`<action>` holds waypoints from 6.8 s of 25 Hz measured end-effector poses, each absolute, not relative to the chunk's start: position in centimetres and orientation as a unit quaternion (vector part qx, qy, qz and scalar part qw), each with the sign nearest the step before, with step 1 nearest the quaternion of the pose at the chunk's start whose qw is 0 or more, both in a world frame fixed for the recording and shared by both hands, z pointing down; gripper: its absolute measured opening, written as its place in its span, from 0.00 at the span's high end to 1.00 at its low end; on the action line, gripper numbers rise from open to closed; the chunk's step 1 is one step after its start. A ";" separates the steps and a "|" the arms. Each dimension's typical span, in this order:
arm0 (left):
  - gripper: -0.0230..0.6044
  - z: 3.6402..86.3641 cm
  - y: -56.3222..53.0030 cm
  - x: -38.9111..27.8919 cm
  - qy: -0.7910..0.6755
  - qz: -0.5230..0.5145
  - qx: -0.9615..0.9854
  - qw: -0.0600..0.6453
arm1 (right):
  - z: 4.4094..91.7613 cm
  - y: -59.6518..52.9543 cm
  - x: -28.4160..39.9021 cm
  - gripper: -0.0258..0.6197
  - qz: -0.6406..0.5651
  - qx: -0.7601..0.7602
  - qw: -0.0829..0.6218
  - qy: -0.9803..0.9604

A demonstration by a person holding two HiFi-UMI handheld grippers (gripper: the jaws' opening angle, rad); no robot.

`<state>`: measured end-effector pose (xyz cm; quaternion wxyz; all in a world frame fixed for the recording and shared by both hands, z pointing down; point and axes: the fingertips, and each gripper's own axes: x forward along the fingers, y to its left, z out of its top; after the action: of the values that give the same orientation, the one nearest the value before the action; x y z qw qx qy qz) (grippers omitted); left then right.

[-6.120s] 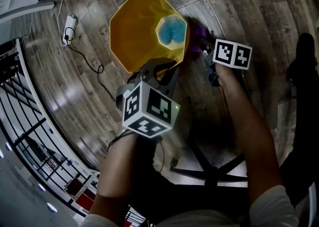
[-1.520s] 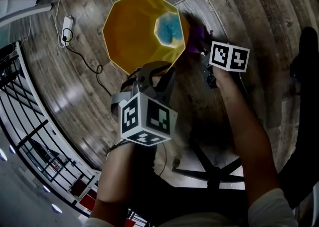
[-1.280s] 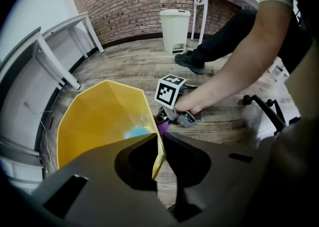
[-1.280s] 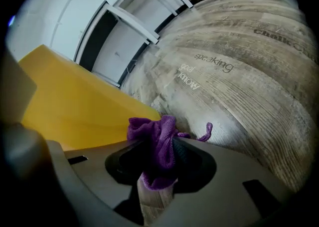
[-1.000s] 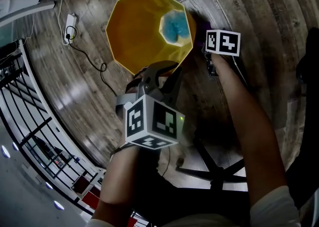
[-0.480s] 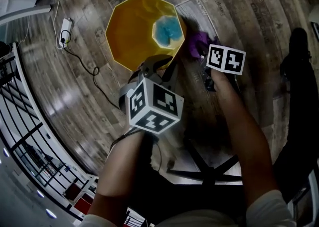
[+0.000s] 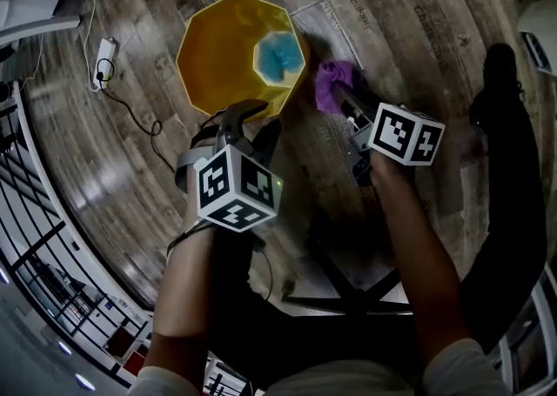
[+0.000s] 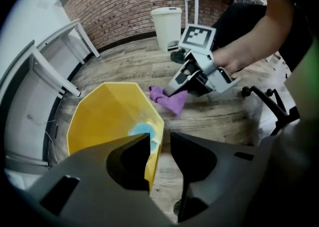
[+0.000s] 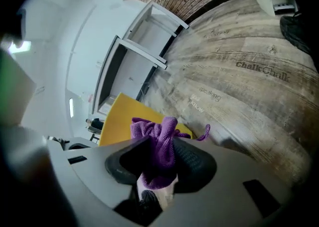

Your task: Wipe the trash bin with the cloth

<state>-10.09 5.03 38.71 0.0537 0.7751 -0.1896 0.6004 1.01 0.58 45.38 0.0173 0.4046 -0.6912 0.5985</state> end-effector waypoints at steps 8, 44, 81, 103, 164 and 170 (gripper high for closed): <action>0.91 39.7 4.8 -9.6 -0.192 0.591 0.780 0.077 | 40.1 1.7 -1.6 0.74 0.597 0.346 -0.043 -0.722; 0.94 39.2 4.6 -7.8 -0.193 0.541 0.810 0.118 | 55.7 -1.4 -3.5 0.74 0.571 0.387 0.145 -0.709; 0.77 38.6 6.9 -10.9 -0.154 0.613 0.773 0.058 | 47.0 2.1 0.7 0.74 0.644 0.353 -0.044 -0.677; 0.93 40.4 7.3 -8.6 -0.123 0.599 0.788 0.076 | 37.6 0.2 -1.7 0.74 0.591 0.262 -0.118 -0.754; 0.93 40.1 5.8 -7.4 -0.179 0.538 0.812 0.135 | 59.4 -1.2 -1.7 0.74 0.567 0.384 0.196 -0.702; 0.93 40.3 4.3 -5.3 -0.210 0.524 0.812 0.147 | 54.9 0.0 0.7 0.74 0.583 0.396 0.137 -0.696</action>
<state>-5.32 4.26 40.25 0.1471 0.8119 -0.2103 0.5244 0.66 0.02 54.88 0.1367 0.3955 -0.6961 0.5833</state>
